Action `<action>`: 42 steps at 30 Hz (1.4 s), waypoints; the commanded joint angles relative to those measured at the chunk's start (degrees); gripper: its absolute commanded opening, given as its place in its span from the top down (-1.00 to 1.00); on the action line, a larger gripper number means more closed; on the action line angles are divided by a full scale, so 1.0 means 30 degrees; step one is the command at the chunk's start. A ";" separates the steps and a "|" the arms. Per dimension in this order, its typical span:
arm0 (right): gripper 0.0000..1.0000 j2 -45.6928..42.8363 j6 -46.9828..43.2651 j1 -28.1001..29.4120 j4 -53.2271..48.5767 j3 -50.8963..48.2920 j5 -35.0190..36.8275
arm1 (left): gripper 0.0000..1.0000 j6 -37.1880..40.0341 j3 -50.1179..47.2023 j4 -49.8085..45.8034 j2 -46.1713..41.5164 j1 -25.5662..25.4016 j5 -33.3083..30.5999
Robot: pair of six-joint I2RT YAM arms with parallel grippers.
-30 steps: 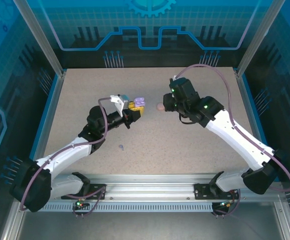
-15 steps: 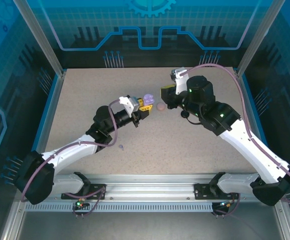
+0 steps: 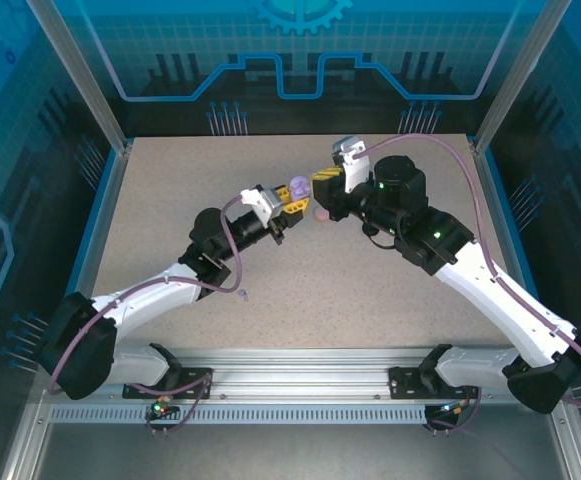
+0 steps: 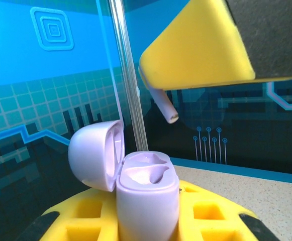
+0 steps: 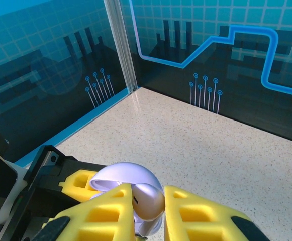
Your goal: Insert the wireless bluetooth earbuds into the charging case
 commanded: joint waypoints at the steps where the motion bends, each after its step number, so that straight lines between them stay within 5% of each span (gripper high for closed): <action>1: 0.64 -0.0099 -0.0055 -0.0087 0.1053 -0.0264 -0.0383 | 1.00 0.0352 0.0747 0.0906 0.0068 -0.0237 -0.0114; 42: 0.73 -0.0387 -0.0084 -0.0139 0.0795 -0.1684 -0.0575 | 1.00 0.0323 0.1470 0.0373 0.0451 -0.0424 -0.0471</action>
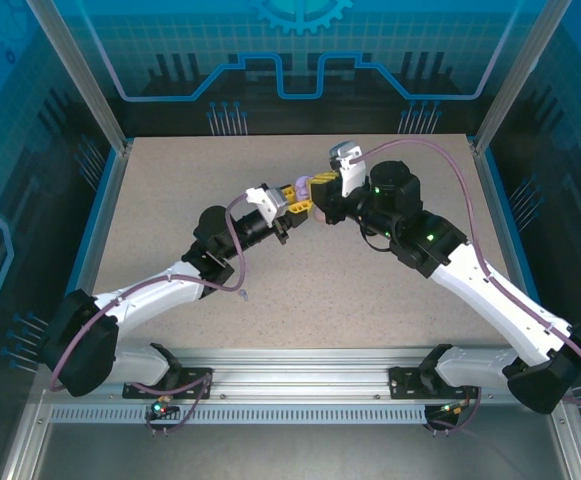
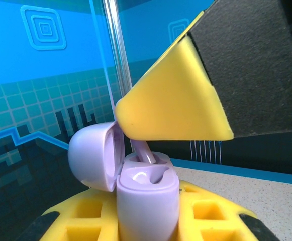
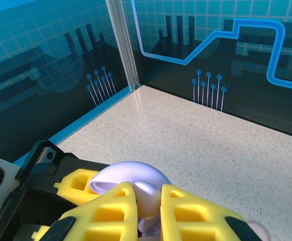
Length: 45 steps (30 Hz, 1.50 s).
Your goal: Insert the wireless bluetooth earbuds into the charging case
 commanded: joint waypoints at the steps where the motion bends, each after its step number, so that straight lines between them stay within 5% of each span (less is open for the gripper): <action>1: 0.72 -0.0386 -0.0245 -0.0110 -0.0408 -0.0467 -0.0439 | 1.00 0.0315 0.0901 0.0824 0.0080 -0.0088 -0.0471; 21: 0.72 -0.0136 -0.0386 -0.0154 -0.0707 -0.0799 -0.0530 | 1.00 -0.0003 0.1252 0.0420 0.0191 -0.0088 -0.0519; 26: 0.25 0.0220 0.0692 -0.0263 -0.1110 -0.0219 0.0284 | 1.00 -0.0412 0.1229 -0.0106 0.0248 -0.0089 -0.0518; 33: -0.12 0.0463 0.2356 -0.0886 -0.1224 0.0635 0.0495 | 1.00 -0.1097 0.0765 0.0107 0.0373 -0.0074 -0.0536; 39: -0.53 0.0035 0.3893 -0.1853 -0.0781 0.0879 -0.1562 | 1.00 -0.1340 0.0451 0.0267 0.0468 -0.0088 -0.0652; 45: -0.68 -0.0458 0.5483 -0.2705 0.0010 0.0925 -0.3809 | 1.00 -0.1486 0.0257 0.0465 0.0460 -0.0074 -0.0689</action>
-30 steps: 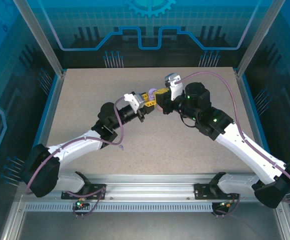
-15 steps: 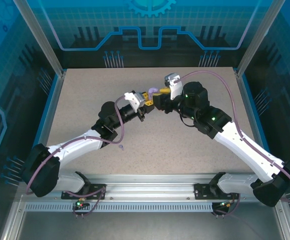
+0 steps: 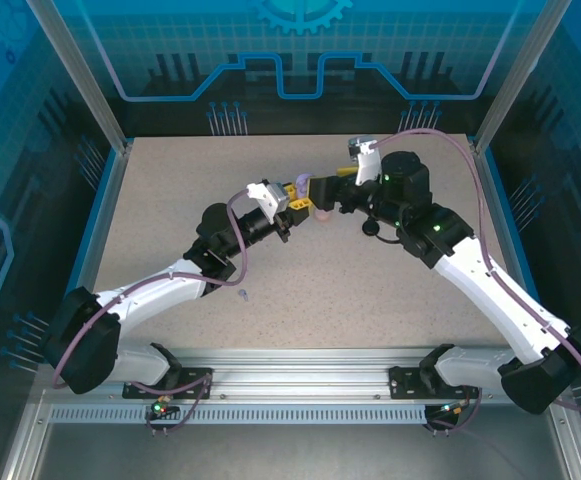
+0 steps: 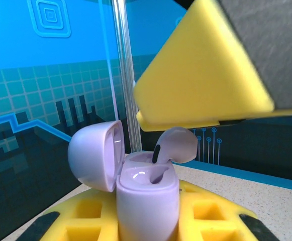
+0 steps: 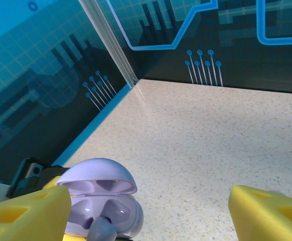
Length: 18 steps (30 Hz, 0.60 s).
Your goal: Insert the wireless bluetooth earbuds into the charging case
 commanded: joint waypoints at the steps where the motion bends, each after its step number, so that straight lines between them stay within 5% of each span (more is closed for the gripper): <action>1: -0.69 -0.0721 0.1386 -0.0519 0.0874 0.0676 -0.1882 | 1.00 -0.0393 -0.0174 0.0979 0.0112 -0.0049 -0.0274; 11: -0.58 -0.1352 0.2977 -0.0934 -0.1912 0.1432 -0.1794 | 1.00 -0.0595 -0.0180 0.0851 0.0030 -0.0049 -0.0422; 18: 0.32 -0.1617 0.5436 -0.0840 -0.2922 0.1184 -0.3806 | 1.00 -0.0752 -0.0104 0.0838 0.0220 -0.0052 -0.0757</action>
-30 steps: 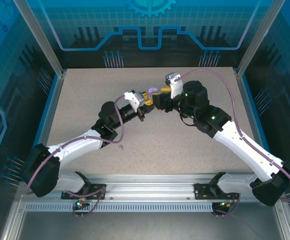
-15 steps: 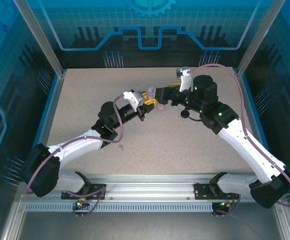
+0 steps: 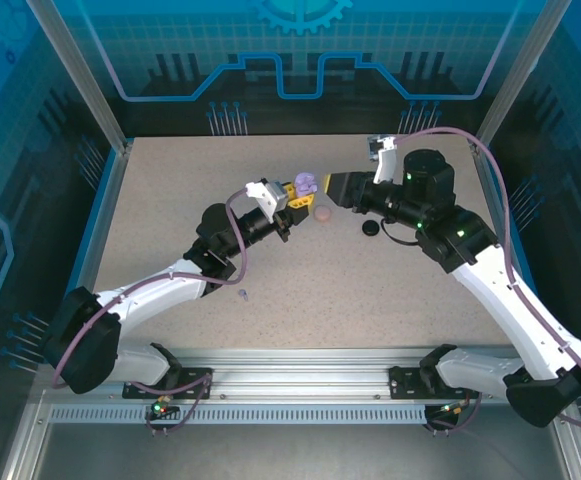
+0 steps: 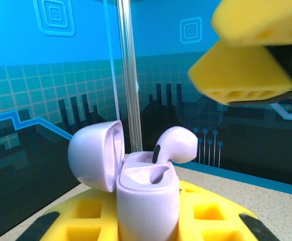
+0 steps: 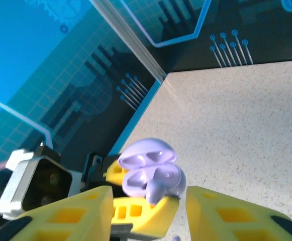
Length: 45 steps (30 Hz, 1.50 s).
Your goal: Insert the wireless bluetooth earbuds into the charging case
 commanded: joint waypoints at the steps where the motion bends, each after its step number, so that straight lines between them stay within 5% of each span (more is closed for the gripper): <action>1: 0.44 -0.0315 0.1692 -0.0038 -0.0612 0.0180 -0.1641 | 1.00 -0.0243 -0.0065 0.0723 0.0198 -0.0005 -0.0400; 5: 0.69 -0.0067 0.2323 0.0717 -0.0240 0.0224 -0.2064 | 1.00 -0.0164 -0.0002 0.0738 0.0286 -0.0052 -0.0423; 12: 0.83 0.0896 0.2326 0.1726 -0.0308 0.0607 -0.2130 | 1.00 -0.0132 0.0200 0.0610 0.0385 -0.0044 -0.0430; 45: 0.92 0.2470 0.1271 -0.0668 -0.0717 0.1138 -0.1791 | 1.00 -0.0455 0.0019 0.0522 -0.0424 -0.0048 0.0432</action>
